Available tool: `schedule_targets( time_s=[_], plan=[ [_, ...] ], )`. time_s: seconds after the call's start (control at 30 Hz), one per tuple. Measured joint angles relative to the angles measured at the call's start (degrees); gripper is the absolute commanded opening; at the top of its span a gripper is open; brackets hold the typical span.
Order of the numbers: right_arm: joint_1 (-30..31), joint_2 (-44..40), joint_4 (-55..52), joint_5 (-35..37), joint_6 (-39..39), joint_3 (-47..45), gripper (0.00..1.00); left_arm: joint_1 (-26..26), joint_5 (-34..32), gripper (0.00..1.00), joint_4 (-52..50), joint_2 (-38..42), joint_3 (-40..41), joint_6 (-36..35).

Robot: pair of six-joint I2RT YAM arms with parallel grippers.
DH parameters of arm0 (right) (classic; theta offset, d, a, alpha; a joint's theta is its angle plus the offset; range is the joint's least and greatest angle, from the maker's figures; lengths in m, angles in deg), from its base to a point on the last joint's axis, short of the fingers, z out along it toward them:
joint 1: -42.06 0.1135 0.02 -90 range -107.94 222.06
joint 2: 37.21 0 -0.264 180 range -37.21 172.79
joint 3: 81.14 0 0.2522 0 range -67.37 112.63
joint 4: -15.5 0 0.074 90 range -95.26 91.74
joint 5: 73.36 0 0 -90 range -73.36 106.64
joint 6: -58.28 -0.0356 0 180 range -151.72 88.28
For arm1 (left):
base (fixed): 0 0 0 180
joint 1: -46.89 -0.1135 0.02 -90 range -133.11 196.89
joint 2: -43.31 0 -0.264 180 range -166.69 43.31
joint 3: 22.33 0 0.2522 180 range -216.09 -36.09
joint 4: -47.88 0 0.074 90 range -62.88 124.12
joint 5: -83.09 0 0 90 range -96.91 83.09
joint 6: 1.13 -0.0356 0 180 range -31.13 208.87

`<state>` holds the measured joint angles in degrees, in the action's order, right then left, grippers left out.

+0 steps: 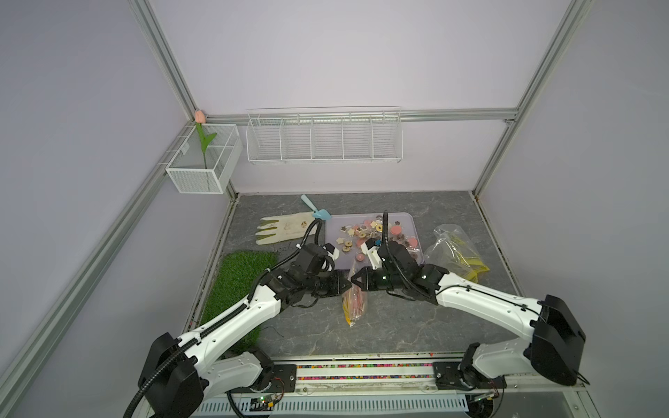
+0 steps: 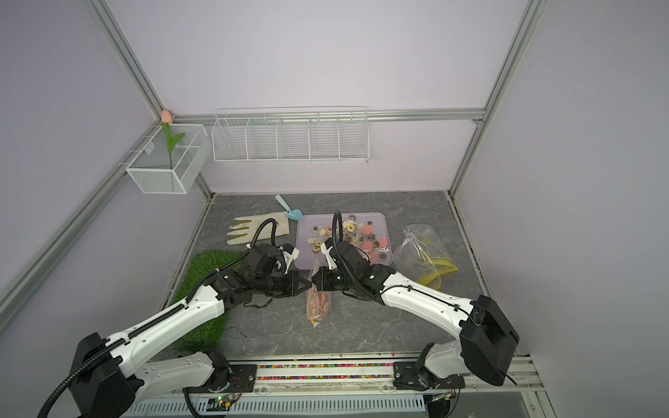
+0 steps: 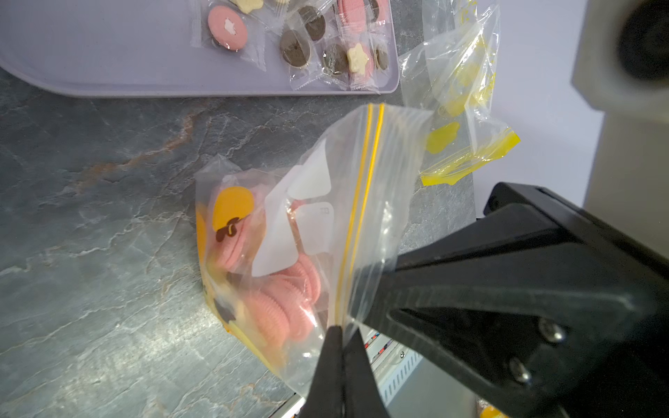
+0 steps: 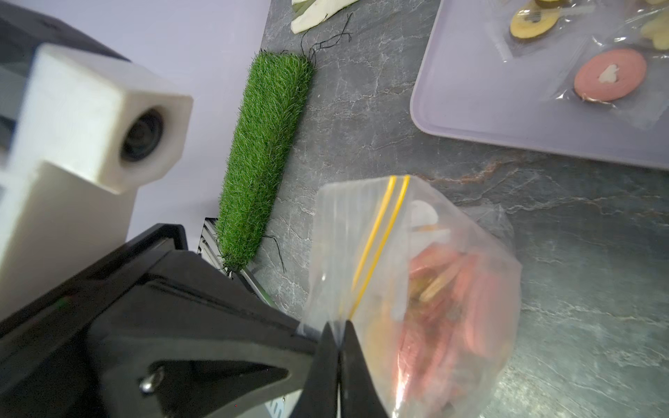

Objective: Pour cookies out of the ziploc bag
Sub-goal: Open the ziploc bag at the center of the board.

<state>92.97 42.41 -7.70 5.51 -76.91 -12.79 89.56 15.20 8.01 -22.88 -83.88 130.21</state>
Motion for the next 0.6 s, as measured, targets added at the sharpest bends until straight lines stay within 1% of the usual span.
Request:
schedule_targets(
  time_s=[0.17,0.37,0.6],
  plan=[
    [0.2,-0.3,-0.5,1.2,0.1,0.0,0.07,0.1,-1.0,0.00,0.0,0.7,0.0,0.1],
    [0.2,-0.4,-3.7,3.4,0.2,0.1,0.06,-0.4,-3.0,0.00,0.0,2.9,0.3,0.4],
    [0.2,-1.6,-6.6,5.1,0.4,0.1,0.06,-0.8,-4.2,0.00,-0.8,3.1,0.3,0.3]
  ],
)
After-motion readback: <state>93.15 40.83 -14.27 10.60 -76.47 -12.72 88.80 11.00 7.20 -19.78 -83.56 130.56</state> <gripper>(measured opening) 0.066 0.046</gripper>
